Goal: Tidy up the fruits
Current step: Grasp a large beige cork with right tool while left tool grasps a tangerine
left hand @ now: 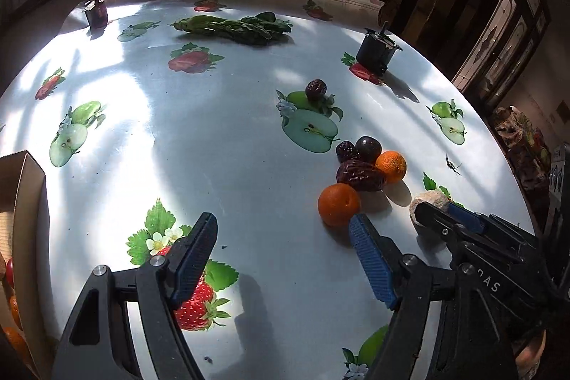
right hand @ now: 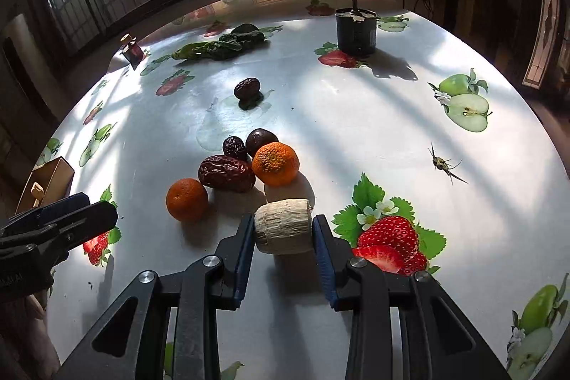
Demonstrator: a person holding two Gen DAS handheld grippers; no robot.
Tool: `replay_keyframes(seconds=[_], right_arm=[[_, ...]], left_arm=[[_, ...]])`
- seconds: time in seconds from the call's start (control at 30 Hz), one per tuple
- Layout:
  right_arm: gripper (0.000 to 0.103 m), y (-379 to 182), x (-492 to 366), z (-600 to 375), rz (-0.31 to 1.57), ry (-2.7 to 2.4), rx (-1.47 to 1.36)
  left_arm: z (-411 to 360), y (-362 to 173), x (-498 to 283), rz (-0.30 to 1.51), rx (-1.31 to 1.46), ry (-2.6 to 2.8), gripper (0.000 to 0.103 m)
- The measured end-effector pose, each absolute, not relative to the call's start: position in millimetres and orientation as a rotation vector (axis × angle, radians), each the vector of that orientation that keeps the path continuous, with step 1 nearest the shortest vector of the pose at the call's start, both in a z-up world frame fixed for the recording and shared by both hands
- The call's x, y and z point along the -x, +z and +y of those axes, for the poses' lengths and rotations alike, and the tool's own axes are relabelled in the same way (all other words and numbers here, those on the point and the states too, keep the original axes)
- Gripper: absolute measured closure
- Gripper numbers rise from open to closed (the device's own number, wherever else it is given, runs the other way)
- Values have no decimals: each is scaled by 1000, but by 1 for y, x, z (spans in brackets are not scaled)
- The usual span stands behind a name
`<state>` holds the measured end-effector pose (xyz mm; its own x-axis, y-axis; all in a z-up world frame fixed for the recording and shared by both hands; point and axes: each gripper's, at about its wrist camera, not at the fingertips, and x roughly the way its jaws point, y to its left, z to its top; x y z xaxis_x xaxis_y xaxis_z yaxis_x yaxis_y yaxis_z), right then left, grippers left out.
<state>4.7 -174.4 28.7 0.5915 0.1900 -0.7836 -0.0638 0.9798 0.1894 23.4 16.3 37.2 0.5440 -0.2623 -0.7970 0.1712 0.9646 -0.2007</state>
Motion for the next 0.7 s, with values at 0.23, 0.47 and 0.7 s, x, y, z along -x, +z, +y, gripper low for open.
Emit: replay_keyframes(seconds=[0.23, 0.47, 0.7], right_arm=[[68, 26, -9, -203, 945, 173, -288], [67, 24, -10, -200, 949, 171, -289], [68, 26, -6, -197, 910, 141, -255]], left_arm=[[-15, 18, -41, 978, 39, -309, 34], [-32, 18, -40, 961, 8, -358, 74], [-20, 31, -20, 942, -4, -312, 74]])
